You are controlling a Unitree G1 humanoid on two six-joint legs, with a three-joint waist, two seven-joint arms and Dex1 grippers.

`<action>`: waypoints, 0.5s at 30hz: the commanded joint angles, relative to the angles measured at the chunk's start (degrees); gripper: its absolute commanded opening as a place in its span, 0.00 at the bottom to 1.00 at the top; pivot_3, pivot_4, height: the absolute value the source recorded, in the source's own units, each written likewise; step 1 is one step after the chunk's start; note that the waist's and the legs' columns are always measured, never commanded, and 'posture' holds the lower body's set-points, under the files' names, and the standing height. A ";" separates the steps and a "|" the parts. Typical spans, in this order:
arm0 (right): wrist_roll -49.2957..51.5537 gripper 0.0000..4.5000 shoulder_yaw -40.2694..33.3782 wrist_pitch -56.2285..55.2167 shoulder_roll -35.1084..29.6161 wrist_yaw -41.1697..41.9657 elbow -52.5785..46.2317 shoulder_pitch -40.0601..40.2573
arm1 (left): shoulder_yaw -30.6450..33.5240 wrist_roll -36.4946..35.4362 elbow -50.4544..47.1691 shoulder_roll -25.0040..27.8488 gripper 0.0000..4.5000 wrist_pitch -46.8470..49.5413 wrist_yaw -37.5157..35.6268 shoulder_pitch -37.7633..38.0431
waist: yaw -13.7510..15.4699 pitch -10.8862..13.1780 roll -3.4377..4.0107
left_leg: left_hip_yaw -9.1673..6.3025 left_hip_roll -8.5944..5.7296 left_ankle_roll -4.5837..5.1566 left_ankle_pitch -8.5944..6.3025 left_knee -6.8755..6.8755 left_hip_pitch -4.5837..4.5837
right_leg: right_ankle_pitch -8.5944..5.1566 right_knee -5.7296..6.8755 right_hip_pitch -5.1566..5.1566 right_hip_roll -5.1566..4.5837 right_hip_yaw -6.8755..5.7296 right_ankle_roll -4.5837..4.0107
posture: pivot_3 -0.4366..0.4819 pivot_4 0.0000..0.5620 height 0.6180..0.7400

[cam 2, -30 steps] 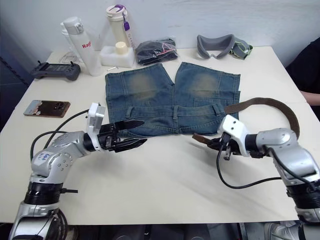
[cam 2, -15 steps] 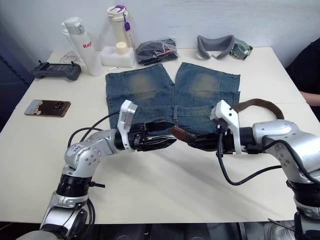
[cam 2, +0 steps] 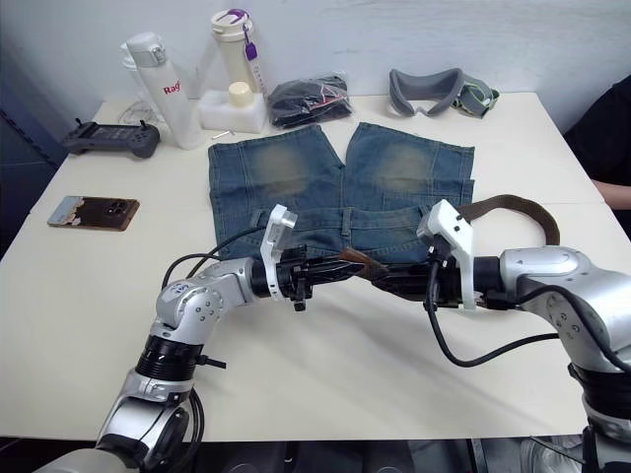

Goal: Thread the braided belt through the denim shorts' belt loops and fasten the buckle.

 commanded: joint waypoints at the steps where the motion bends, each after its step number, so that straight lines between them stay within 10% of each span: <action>1: 2.21 0.00 -3.25 1.46 0.61 -2.73 -2.19 1.68 | 1.91 -2.26 -0.43 -1.52 0.02 -0.32 -0.33 -1.77 | 0.05 0.00 0.00 | 0.00 0.00 0.00 0.00 0.00 0.00 | 0.00 0.00 0.00 0.00 0.00 0.00 | 0.48 0.27 1.00; 8: 4.35 0.72 -20.57 4.28 -2.82 -6.62 3.54 7.99 | 5.13 -3.70 2.77 -4.81 0.00 2.84 3.35 -4.71 | 0.35 0.03 -0.05 | -0.02 -0.07 0.16 -0.03 0.09 -0.05 | 0.08 -0.01 0.05 -0.03 0.03 0.06 | 0.48 0.27 1.00; 11: 12.36 1.00 -33.12 5.66 -0.02 -7.98 2.77 11.07 | 14.65 -11.23 11.20 -10.46 0.00 11.88 15.46 -9.62 | 0.50 0.05 -0.08 | -0.02 -0.06 0.23 -0.06 0.10 -0.04 | 0.08 0.00 0.06 -0.01 0.02 0.06 | 0.48 0.27 1.00; 15: 26.94 1.00 -40.36 4.97 6.87 -13.95 -4.97 16.16 | 19.95 -15.18 18.08 -13.17 0.00 17.98 19.86 -13.78 | -0.03 0.11 -0.19 | -0.08 -0.03 0.27 -0.06 0.14 -0.02 | 0.10 0.06 0.10 0.02 -0.04 0.09 | 0.48 0.27 1.00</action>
